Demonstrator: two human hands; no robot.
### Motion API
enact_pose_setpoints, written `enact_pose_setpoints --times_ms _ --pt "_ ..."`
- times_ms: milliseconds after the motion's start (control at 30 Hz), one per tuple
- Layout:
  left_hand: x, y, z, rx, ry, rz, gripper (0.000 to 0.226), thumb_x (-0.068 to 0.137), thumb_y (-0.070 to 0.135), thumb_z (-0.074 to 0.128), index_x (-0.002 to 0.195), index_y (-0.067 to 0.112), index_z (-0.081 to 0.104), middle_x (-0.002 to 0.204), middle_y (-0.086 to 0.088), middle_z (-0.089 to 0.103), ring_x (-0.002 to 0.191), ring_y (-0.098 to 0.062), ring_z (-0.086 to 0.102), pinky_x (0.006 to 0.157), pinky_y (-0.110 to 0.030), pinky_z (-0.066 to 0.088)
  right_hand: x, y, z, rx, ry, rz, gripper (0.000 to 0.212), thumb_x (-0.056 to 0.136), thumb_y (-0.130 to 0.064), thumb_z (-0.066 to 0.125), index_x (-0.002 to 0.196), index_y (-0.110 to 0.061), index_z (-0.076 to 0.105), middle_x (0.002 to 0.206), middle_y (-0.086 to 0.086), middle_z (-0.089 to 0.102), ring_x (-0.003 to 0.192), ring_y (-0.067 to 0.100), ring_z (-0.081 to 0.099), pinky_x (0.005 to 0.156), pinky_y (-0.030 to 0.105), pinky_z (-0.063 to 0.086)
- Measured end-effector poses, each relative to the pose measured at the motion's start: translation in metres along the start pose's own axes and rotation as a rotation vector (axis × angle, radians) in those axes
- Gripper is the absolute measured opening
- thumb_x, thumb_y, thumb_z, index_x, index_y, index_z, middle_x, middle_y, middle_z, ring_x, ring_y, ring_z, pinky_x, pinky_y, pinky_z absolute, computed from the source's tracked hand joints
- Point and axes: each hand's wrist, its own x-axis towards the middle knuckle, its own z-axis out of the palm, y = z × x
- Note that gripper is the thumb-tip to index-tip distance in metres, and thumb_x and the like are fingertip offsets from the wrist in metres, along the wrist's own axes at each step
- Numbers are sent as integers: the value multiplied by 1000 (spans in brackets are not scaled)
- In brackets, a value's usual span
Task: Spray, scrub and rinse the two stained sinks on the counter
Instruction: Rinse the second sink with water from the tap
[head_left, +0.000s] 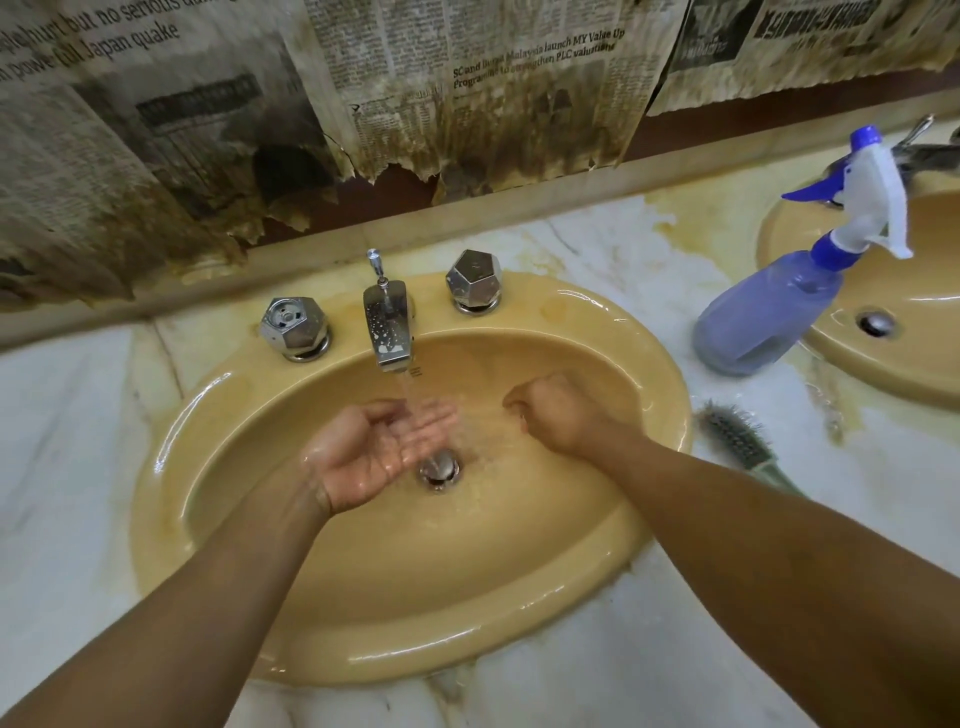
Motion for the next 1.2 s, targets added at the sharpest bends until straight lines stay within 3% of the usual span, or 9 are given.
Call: enact_pose_setpoints --times_ms 100,267,367,433,567,700,833,1067,1200 --pt "-11 10 -6 129 237 213 29 109 12 43 120 -5 64 124 -25 69 104 -33 75 81 -39 64 -1 1 10 203 81 305 17 95 -7 57 95 -17 71 92 4 66 74 22 61 63 25 52" --pt "-35 13 -17 540 515 609 17 104 16 59 102 6 73 100 -14 79 91 -26 78 83 -37 64 -9 -56 3 759 263 563 50 100 -49 56 59 -22 47 68 2 53 67 25 52 66 29 43" --pt "-50 14 -28 926 731 884 17 102 27 64 97 19 79 89 4 79 88 -12 75 82 -25 55 -5 -107 -11 1468 79 627 44 105 -43 51 79 -10 62 64 7 59 54 24 56 49 28 44" --pt "-59 17 -31 1118 817 1004 17 101 29 65 102 21 80 94 16 75 89 0 69 81 -12 47 -3 -132 -22 1896 -126 628 39 108 -30 49 97 4 66 77 15 67 67 26 66 55 34 56" --pt "-72 31 -38 1323 774 1214 15 99 18 68 112 18 76 109 15 67 97 0 58 88 -18 46 -6 -151 -36 2217 -195 658 28 104 -15 54 110 9 67 88 19 71 84 29 71 63 34 64" --pt "-68 49 -48 1393 786 1285 30 97 19 71 126 12 69 124 0 66 113 -16 60 100 -35 49 -8 -148 -43 2211 -173 687 29 105 -14 54 120 8 64 82 19 74 80 31 75 56 32 61" --pt "-54 59 -47 1368 770 1231 46 94 20 74 137 10 61 130 -8 62 120 -22 58 104 -45 49 -18 -140 -57 2108 -193 687 29 107 -14 47 103 9 65 83 19 73 75 32 75 55 35 62" --pt "-28 77 -28 1325 724 1075 63 91 29 79 146 15 52 141 -1 53 118 -11 53 101 -23 41 -35 -150 -116 1582 4 623 20 100 -1 46 94 10 62 81 20 64 61 29 68 60 39 64" --pt "-7 91 -20 1262 753 1067 39 83 28 84 117 25 66 119 6 60 97 -6 60 89 -28 51 -21 -181 -144 1361 198 508 23 96 -4 47 93 10 66 80 22 69 64 32 70 61 38 64"
